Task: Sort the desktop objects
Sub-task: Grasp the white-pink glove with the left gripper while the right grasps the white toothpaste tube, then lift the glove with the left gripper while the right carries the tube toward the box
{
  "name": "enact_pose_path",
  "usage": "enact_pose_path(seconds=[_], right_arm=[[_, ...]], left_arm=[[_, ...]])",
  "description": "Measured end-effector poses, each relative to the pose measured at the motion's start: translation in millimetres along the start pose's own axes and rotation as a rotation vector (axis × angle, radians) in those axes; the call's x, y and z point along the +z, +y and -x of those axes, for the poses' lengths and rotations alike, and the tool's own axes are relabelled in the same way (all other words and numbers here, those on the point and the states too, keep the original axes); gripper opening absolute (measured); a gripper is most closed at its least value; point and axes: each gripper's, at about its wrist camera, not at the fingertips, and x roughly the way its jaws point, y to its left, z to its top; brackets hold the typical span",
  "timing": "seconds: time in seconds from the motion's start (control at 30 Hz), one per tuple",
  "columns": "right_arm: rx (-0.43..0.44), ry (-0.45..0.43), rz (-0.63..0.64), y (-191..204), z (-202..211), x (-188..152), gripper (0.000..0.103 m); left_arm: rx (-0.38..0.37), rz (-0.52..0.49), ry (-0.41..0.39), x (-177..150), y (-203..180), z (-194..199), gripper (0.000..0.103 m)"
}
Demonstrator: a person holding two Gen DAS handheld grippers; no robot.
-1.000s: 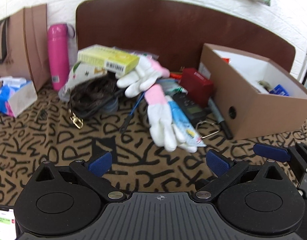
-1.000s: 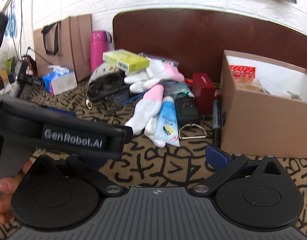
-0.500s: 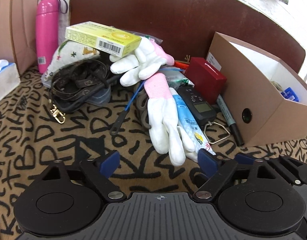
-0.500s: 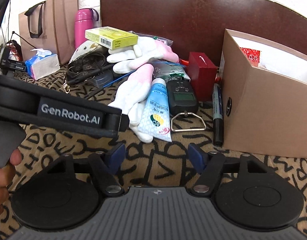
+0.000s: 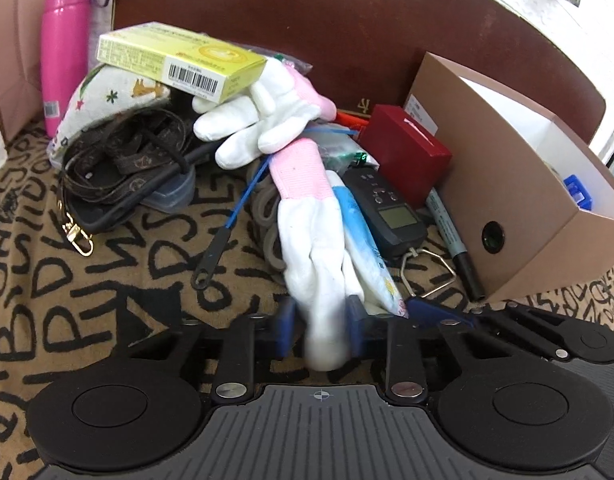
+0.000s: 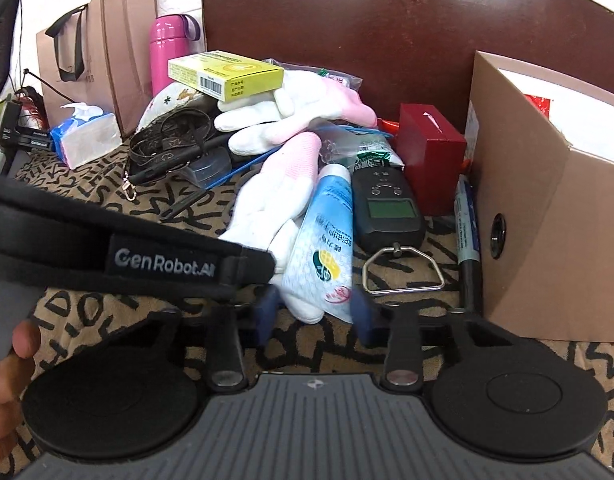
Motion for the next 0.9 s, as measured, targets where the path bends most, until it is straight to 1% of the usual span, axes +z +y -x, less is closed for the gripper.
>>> enact_pose_path(seconds=[0.07,0.1,0.13,0.17,0.27,0.4,0.53,0.7,0.8,0.9], right_arm=[[-0.003,-0.007,-0.004,0,2,-1,0.029],[-0.004,-0.009,-0.006,-1,4,-1,0.026],[-0.006,-0.011,-0.01,-1,5,-1,0.02],[-0.008,-0.012,-0.014,-2,6,-2,0.016],[0.003,-0.011,-0.023,-4,13,-3,0.011],[0.022,-0.006,-0.008,-1,29,-10,0.01],[0.042,0.0,-0.015,2,49,-17,0.01],[0.072,0.025,0.014,6,81,-35,0.01],[0.095,0.053,0.018,9,102,-50,0.01],[0.097,0.075,0.004,9,122,-65,0.009]], left_arm=[[0.004,0.009,0.0,0,2,2,0.015],[0.001,0.018,-0.002,-1,3,3,0.012],[-0.002,0.027,-0.003,-1,4,5,0.011],[-0.002,0.032,-0.007,-1,5,8,0.009],[-0.005,0.03,-0.018,-2,7,18,0.008],[-0.021,-0.011,-0.032,-9,3,40,0.008],[-0.028,-0.059,-0.028,-27,-3,61,0.008],[-0.036,-0.085,0.017,-55,-4,84,0.008],[-0.066,-0.077,0.049,-70,-7,96,0.008],[-0.086,-0.096,0.063,-86,-17,108,0.008]])
